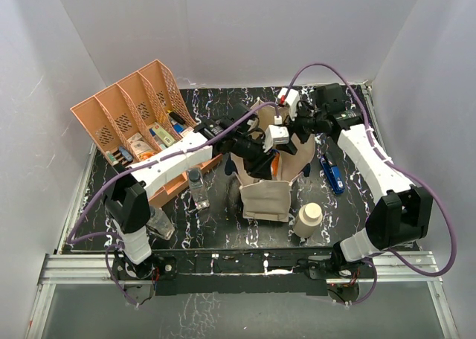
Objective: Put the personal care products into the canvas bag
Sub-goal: Adjust the care product in the canvas bag.
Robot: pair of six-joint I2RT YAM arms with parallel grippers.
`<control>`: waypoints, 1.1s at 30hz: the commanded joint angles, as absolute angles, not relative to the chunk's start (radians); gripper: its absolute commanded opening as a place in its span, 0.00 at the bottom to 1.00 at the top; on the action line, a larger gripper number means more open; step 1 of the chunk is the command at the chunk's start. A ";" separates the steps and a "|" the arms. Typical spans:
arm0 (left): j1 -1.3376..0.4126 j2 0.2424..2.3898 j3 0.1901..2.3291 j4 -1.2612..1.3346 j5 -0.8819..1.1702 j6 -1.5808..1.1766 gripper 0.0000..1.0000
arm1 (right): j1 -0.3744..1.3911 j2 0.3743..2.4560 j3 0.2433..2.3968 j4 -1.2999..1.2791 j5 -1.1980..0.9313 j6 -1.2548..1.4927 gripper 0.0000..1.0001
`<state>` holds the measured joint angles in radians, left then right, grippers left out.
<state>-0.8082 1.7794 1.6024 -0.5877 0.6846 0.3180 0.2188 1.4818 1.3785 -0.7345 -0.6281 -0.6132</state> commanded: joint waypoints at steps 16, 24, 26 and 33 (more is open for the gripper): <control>-0.867 1.754 1.480 -0.499 0.763 0.378 0.00 | 0.267 1.493 1.341 -0.692 -0.622 -0.617 0.97; -0.867 1.749 1.429 -0.475 0.712 0.464 0.00 | 0.265 1.469 1.391 -0.705 -0.536 -0.628 0.97; -0.867 1.753 1.432 -0.475 0.697 0.486 0.00 | 0.262 1.467 1.405 -0.722 -0.510 -0.638 0.97; -0.871 1.765 1.410 -0.461 0.695 0.525 0.02 | 0.227 1.459 1.453 -0.751 -0.465 -0.646 0.97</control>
